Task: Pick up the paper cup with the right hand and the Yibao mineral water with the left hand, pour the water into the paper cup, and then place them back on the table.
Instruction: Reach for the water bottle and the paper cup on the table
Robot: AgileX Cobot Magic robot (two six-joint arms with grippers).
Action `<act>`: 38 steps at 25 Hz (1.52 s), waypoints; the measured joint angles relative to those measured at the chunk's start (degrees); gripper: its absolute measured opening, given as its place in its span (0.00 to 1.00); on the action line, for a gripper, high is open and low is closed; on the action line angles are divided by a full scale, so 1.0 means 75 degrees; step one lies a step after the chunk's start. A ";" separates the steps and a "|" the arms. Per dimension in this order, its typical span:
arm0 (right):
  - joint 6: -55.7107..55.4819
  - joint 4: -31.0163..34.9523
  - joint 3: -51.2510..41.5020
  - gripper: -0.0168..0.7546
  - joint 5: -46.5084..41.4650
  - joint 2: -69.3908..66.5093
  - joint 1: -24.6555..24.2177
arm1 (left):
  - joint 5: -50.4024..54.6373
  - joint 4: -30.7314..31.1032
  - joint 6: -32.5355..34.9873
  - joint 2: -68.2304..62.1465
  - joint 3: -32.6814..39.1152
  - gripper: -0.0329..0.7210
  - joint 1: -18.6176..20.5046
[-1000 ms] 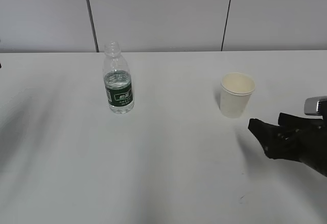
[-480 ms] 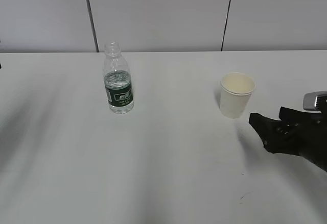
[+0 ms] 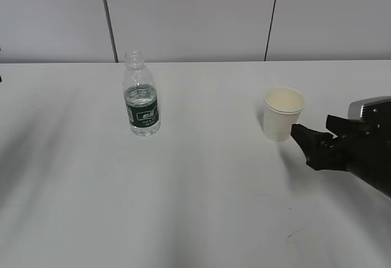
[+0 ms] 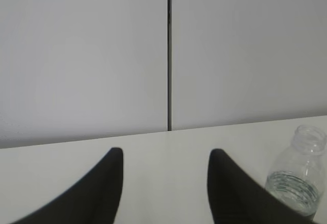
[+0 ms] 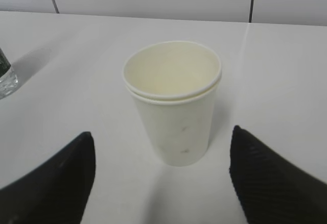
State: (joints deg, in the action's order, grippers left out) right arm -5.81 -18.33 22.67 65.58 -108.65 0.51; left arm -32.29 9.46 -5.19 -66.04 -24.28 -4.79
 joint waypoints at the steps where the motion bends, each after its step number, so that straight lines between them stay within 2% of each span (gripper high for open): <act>1: 0.0000 -0.0156 0.0095 0.85 0.0000 -0.0080 0.0000 | 0.0000 0.0000 0.0000 0.0000 0.0000 0.50 0.0000; 4: 0.0000 -0.0807 0.0373 0.82 0.0012 -0.0265 0.0000 | 0.0000 0.0000 0.0000 0.0000 0.0000 0.50 0.0000; 6: 0.0000 -0.0926 0.0470 0.78 0.0012 -0.0286 0.0000 | 0.0000 0.0000 0.0000 0.0000 0.0000 0.50 0.0000; 11: 0.0000 -0.0620 0.0519 0.68 0.0012 -0.0286 0.0000 | 0.0000 0.0000 0.0000 0.0000 0.0000 0.50 0.0000; 25: 0.0015 -0.0082 0.0519 0.61 0.0012 -0.0286 0.0000 | 0.0000 0.0000 0.0000 0.0000 0.0000 0.50 0.0000; 27: 0.0015 -0.0054 0.0519 0.63 0.0012 -0.0286 0.0000 | 0.0000 0.0000 0.0000 0.0000 0.0000 0.50 0.0000; 32: 0.0015 0.0282 0.0519 0.85 0.0012 -0.0286 0.0000 | 0.0000 0.0000 0.0000 0.0000 0.0000 0.50 0.0000; 38: 0.0015 0.0502 0.0524 0.89 0.0012 -0.0312 0.0000 | 0.0000 0.0000 0.0000 0.0000 0.0000 0.49 0.0000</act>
State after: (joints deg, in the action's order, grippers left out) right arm -5.70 -14.56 26.60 65.67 -110.99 0.51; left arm -32.29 9.46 -5.19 -66.04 -24.28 -4.79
